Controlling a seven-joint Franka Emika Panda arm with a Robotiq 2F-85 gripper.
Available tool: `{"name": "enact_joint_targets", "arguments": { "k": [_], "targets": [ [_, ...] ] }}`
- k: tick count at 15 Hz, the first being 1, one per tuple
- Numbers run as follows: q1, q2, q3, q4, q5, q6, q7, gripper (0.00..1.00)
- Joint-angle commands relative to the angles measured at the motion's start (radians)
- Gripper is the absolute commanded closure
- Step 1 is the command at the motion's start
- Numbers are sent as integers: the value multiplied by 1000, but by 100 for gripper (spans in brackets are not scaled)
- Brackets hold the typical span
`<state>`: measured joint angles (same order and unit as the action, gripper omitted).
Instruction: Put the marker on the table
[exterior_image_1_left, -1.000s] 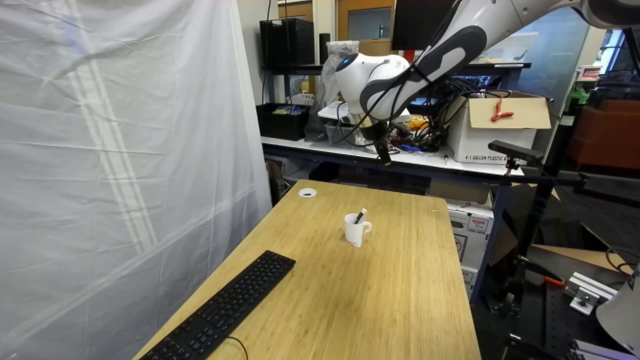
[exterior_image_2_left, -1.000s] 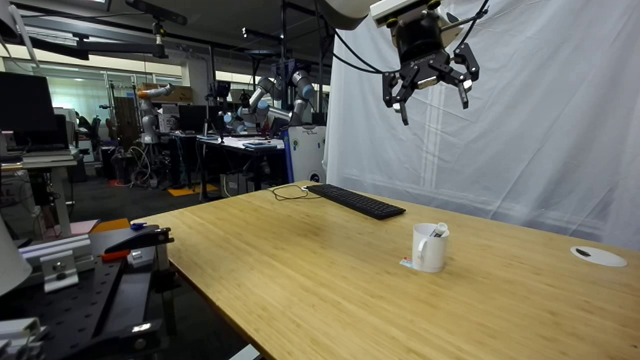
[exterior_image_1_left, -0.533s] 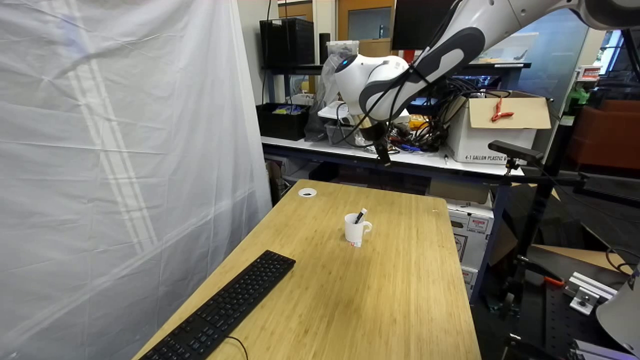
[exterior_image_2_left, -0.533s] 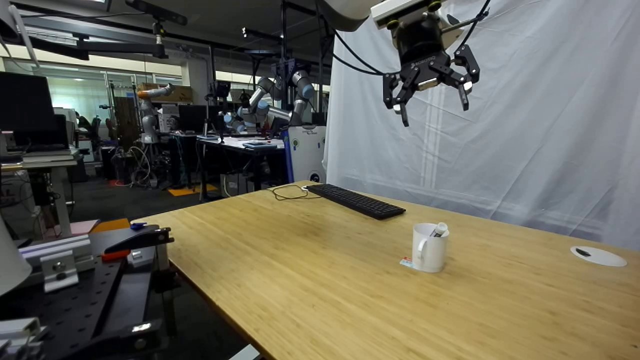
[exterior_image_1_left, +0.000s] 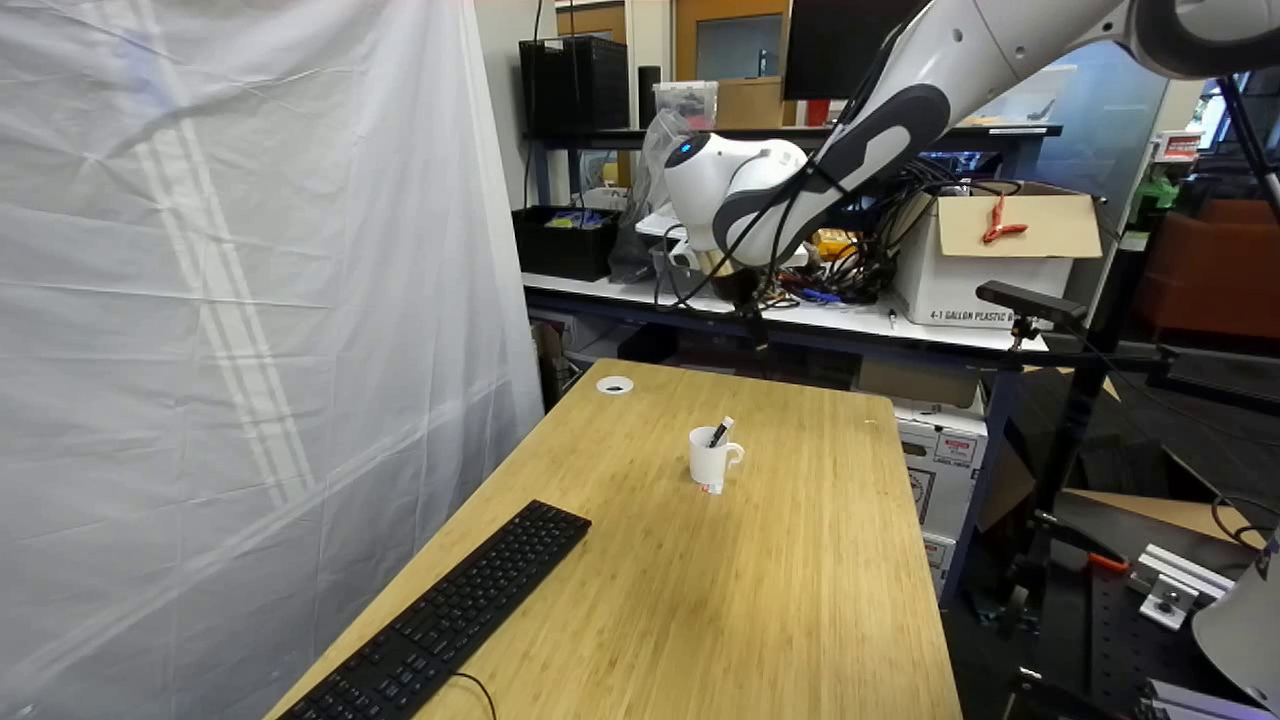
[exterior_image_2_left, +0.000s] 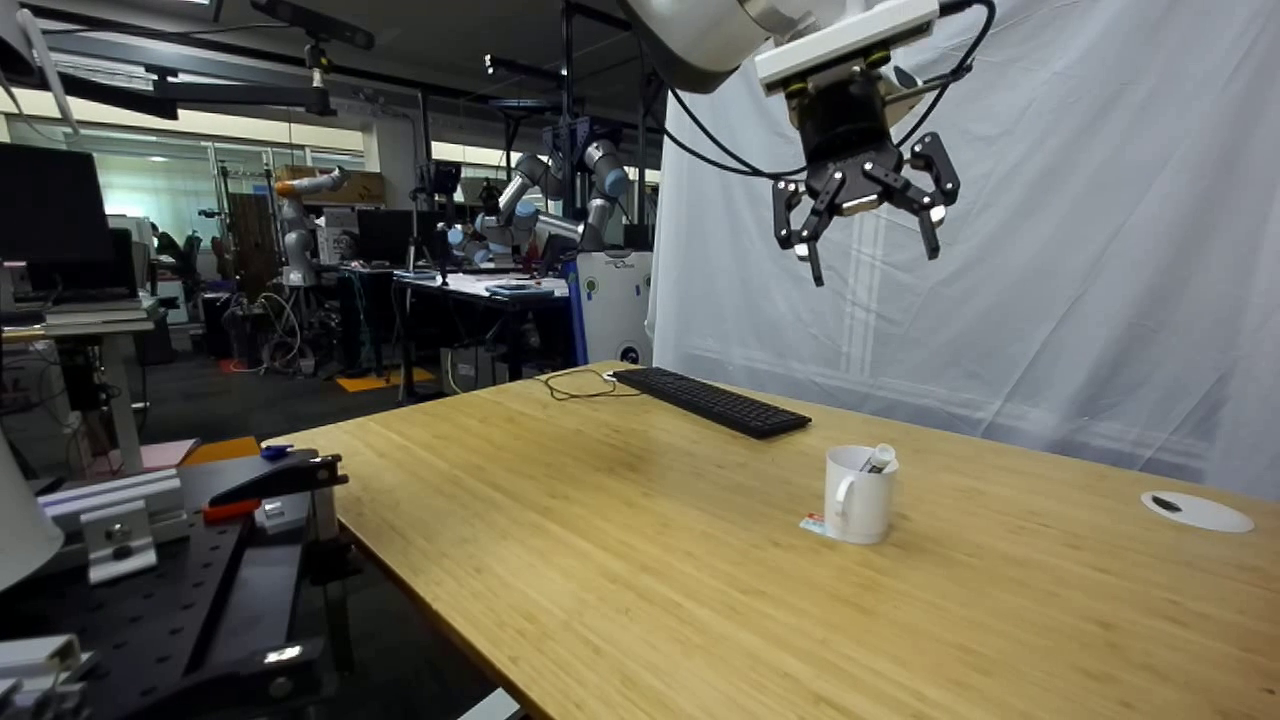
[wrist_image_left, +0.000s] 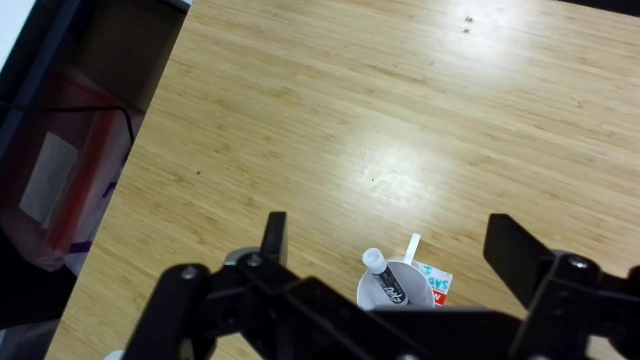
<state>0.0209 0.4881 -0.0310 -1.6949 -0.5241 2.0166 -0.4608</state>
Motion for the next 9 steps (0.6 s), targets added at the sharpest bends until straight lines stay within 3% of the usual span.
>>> {"name": "enact_joint_targets", "arguments": {
  "k": [1,9],
  "targets": [
    [-8,92,19,77,-16,41,-77,0],
    [11,251,31,167,-30,12,-302,0]
  ]
}}
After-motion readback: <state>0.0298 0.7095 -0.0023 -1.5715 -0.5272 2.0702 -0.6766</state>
